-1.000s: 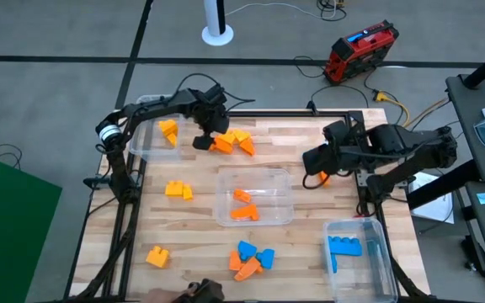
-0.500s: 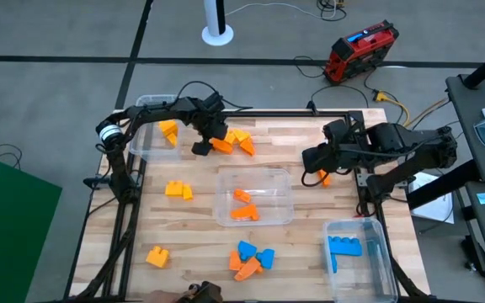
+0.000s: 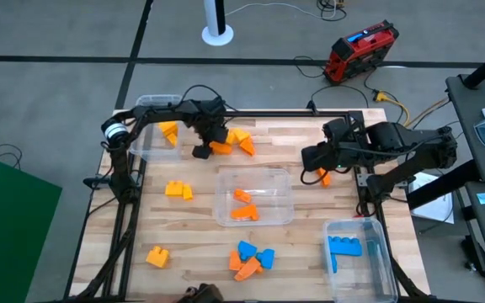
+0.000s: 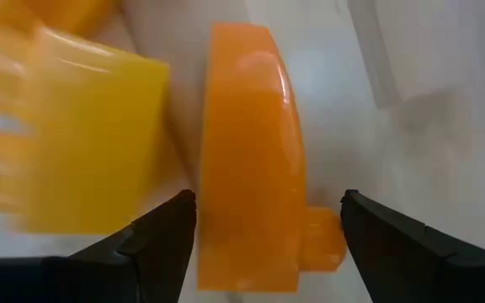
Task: Sort blocks
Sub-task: Put the orange game piece into the middle transparent bin
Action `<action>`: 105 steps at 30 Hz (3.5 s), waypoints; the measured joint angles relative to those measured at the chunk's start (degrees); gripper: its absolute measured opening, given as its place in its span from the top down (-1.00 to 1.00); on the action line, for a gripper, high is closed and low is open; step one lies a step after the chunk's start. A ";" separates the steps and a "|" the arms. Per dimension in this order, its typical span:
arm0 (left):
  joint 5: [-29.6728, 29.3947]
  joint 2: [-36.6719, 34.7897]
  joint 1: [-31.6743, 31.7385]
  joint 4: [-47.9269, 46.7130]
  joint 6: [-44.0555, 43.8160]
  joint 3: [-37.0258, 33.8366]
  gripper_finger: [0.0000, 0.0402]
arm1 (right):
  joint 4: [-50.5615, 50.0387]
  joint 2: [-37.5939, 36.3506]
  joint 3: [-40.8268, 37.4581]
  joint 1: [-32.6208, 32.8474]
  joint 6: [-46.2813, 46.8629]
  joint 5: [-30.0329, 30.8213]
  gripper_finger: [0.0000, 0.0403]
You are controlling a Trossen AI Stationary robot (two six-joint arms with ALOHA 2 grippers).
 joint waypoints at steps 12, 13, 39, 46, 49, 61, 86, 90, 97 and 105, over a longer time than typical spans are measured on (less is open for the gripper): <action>-0.29 -0.49 -0.04 0.65 -2.55 -0.16 -0.34 | -0.16 0.00 0.00 0.00 0.44 0.01 0.94; -0.30 -0.29 -0.04 0.76 -2.79 -0.47 -0.34 | -0.16 0.00 0.00 0.00 0.44 0.02 0.94; -3.48 -0.78 -0.04 1.77 -3.69 -3.66 0.26 | -0.19 0.02 0.00 0.00 -1.06 0.09 0.94; -3.46 -4.21 -0.04 -10.53 -6.32 1.81 0.26 | -0.19 0.04 0.00 0.00 -4.25 0.24 0.94; -3.25 -5.73 -0.04 -12.66 -9.86 6.84 0.26 | -0.19 0.04 0.00 0.00 -5.91 0.28 0.94; 19.64 -11.29 -2.26 -17.63 -24.52 27.22 0.26 | -0.14 0.04 0.00 0.00 -11.78 0.14 0.94; 13.16 -16.24 -26.86 -2.31 -43.65 16.19 0.26 | 5.55 0.02 0.00 0.02 -24.36 0.02 0.94; 10.26 -16.25 -28.24 -1.99 -46.26 15.98 0.26 | 5.80 0.04 0.00 0.02 -25.40 -0.09 0.94; 9.04 -16.25 -28.96 -1.74 -50.10 15.96 0.23 | 5.87 0.04 0.00 0.02 -25.98 -1.03 0.94; 7.73 -16.25 -31.20 -1.48 -54.29 15.92 0.20 | 6.09 0.04 0.00 0.02 -26.14 -1.01 0.94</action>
